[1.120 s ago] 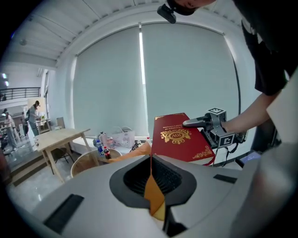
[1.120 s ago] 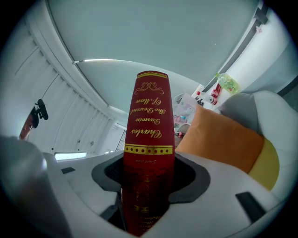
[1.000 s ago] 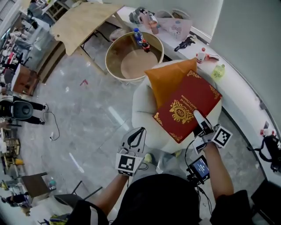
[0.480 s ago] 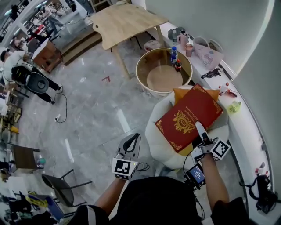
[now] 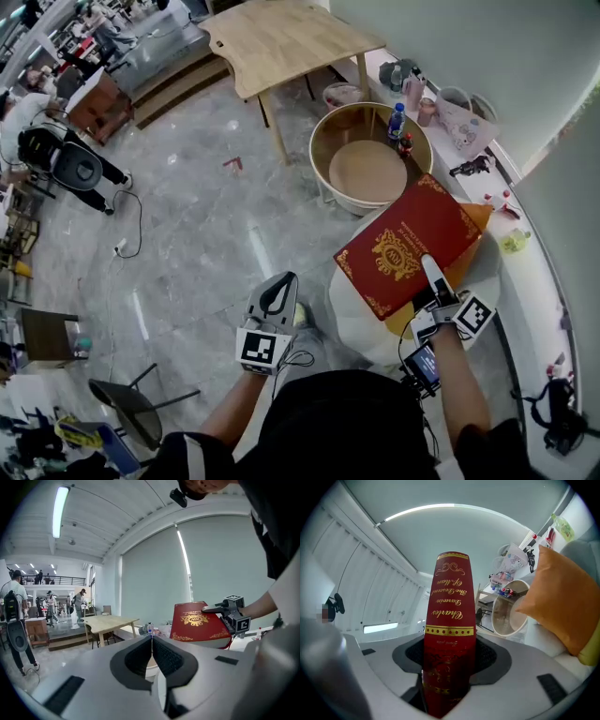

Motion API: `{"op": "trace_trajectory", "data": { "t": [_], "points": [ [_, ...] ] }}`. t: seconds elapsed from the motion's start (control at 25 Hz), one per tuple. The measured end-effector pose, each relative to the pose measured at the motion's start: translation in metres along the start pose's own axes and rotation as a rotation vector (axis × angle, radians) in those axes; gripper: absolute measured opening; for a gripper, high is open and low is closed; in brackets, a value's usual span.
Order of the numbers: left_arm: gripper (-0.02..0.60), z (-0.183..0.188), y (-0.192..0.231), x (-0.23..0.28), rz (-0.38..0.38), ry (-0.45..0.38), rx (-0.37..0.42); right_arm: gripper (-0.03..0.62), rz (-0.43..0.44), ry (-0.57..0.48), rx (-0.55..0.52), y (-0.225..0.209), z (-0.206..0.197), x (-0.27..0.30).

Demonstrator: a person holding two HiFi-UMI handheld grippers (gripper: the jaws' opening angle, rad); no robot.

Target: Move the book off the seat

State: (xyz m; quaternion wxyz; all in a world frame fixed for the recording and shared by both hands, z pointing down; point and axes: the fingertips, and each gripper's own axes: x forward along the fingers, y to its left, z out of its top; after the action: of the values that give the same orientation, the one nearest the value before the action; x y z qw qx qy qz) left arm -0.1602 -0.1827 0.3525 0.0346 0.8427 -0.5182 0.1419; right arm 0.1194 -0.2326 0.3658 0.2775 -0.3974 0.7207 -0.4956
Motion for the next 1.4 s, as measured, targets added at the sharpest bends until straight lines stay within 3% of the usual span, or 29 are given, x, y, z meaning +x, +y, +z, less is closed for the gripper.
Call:
{"op": "trace_trajectory", "data": {
  "t": [0.48, 0.8, 1.4],
  "points": [
    [0.015, 0.002, 0.134, 0.023, -0.037, -0.063, -0.008, 0.247, -0.030, -0.036, -0.003, 0.021, -0.038, 0.125],
    [0.015, -0.010, 0.210, 0.035, -0.103, -0.041, -0.014, 0.247, -0.052, -0.092, -0.023, 0.034, -0.067, 0.190],
    [0.014, -0.002, 0.249, 0.029, -0.092, -0.090, -0.040, 0.247, -0.051, -0.129, -0.019, 0.045, -0.074, 0.229]
  ]
}}
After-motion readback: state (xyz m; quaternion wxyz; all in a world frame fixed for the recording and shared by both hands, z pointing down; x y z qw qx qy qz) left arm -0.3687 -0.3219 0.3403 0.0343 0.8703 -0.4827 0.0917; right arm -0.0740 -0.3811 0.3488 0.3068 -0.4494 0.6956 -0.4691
